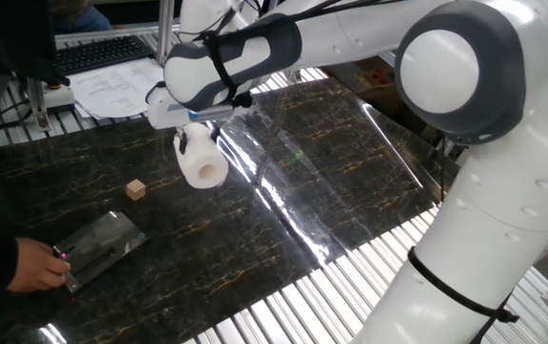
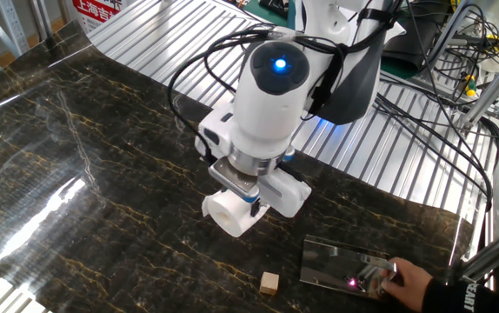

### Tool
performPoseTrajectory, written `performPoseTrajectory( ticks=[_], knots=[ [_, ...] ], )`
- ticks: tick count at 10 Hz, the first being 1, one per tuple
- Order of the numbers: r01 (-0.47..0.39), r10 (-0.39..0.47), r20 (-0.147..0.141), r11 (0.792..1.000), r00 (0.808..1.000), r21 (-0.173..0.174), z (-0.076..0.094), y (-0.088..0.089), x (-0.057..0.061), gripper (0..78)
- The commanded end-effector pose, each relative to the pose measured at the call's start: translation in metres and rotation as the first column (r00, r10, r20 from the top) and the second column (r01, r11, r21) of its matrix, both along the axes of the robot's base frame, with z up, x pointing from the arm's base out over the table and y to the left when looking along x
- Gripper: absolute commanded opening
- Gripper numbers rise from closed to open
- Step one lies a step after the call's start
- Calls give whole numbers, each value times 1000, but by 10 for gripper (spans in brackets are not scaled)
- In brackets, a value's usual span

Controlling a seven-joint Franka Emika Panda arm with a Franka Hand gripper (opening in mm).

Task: Take the roll of paper down from the shelf

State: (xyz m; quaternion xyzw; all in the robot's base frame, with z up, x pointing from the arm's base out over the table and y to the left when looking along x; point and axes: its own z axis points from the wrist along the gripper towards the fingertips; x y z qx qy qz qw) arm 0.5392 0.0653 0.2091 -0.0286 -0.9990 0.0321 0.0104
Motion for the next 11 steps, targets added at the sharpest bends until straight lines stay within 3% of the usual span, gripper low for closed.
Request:
performPoseTrajectory(
  ticks=[1, 11],
  knots=[
    [-249, 248, -49, 969, 968, -8, 3, -13, 17, 12],
    [-262, 262, -26, 965, 965, 16, -20, -15, 22, 12]
  ],
)
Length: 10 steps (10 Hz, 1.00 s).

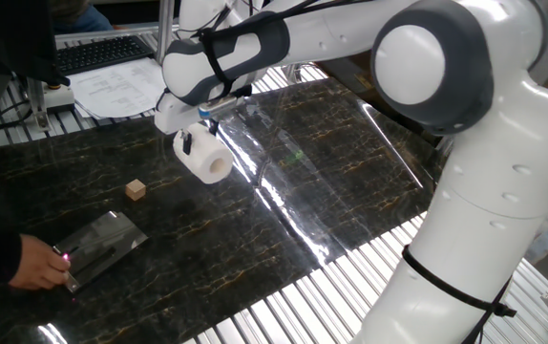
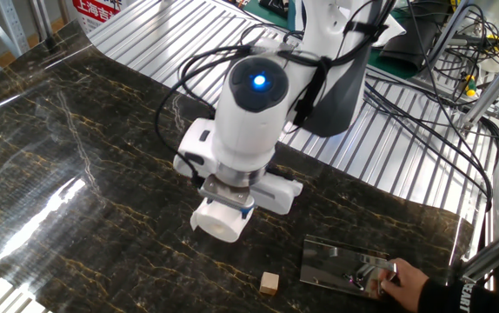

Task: Take the roll of paper down from the shelf

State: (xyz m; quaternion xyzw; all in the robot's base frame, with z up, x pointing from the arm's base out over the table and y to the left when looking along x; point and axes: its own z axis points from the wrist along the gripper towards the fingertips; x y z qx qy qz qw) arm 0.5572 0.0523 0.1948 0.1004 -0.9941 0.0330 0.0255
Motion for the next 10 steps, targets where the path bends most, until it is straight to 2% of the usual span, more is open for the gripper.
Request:
performPoseTrajectory(
  ticks=[1, 4, 5, 6, 10],
  knots=[
    [6, -6, 17, 1000, 1000, 16, -9, -1, 3, 12],
    [37, -37, 35, 999, 999, 13, -15, 1, 3, 12],
    [56, -56, 50, 998, 997, 15, -17, 1, 2, 12],
    [60, -61, 50, 998, 997, 16, -18, 1, 2, 775],
    [60, -61, 50, 998, 997, 16, -18, 1, 2, 775]
  ],
)
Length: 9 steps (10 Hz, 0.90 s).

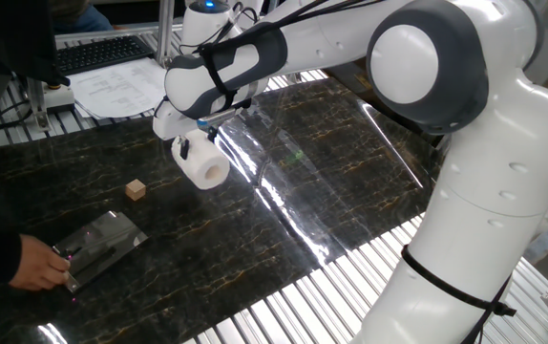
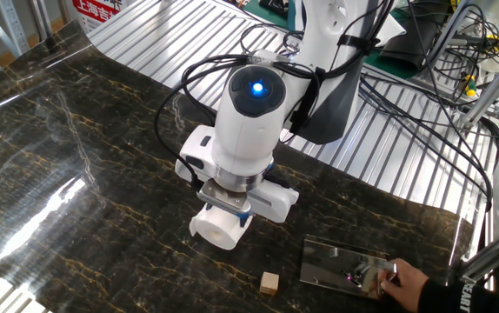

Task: Take the roll of paper down from the shelf

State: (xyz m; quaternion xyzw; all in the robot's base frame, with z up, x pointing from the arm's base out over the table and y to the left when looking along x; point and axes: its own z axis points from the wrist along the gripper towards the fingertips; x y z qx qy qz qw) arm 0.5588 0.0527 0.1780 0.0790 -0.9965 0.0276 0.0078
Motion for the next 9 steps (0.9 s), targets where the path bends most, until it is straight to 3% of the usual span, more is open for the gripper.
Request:
performPoseTrajectory(
  ticks=[1, 4, 6, 9],
  knots=[
    [18, -18, 15, 1000, 1000, 1, -1, 1, 0, 775],
    [18, -18, 15, 1000, 1000, 1, -1, 1, 0, 775],
    [36, -36, -3, 999, 999, 33, 10, -1, -3, 775],
    [50, -50, -4, 998, 999, 37, 19, -4, -7, 775]
  ],
)
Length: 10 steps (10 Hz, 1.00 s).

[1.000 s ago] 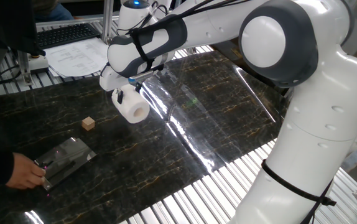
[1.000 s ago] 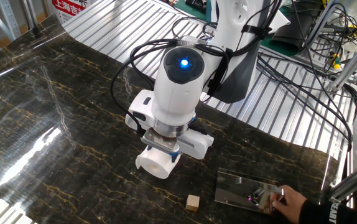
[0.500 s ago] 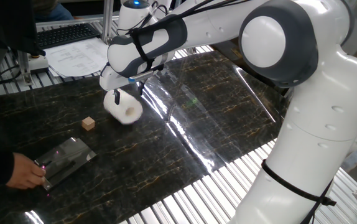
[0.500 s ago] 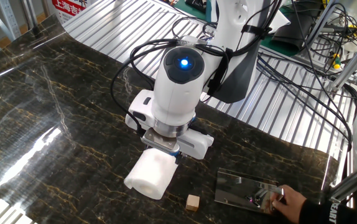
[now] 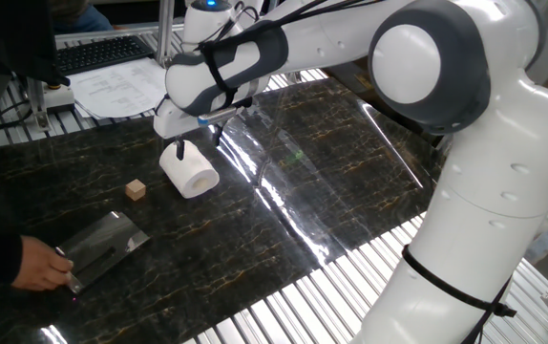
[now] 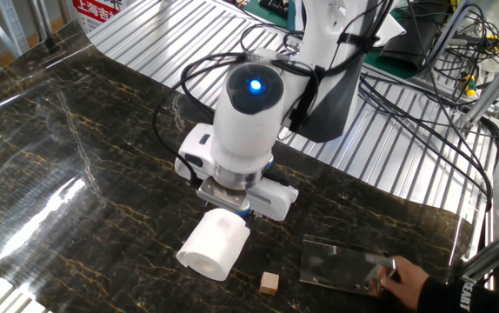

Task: Take the roll of paper down from the shelf

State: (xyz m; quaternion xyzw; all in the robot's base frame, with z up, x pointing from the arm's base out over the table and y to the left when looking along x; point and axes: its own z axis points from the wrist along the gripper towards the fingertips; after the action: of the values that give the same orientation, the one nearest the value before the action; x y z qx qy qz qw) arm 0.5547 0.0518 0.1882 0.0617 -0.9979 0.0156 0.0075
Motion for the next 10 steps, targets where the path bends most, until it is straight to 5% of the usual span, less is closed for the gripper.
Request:
performPoseTrajectory(
  ticks=[1, 10],
  knots=[
    [15, -15, -2, 1000, 1000, 14, 9, -3, -3, 775],
    [-10, 10, 2, 999, 1000, 43, 25, -7, -10, 775]
  ],
)
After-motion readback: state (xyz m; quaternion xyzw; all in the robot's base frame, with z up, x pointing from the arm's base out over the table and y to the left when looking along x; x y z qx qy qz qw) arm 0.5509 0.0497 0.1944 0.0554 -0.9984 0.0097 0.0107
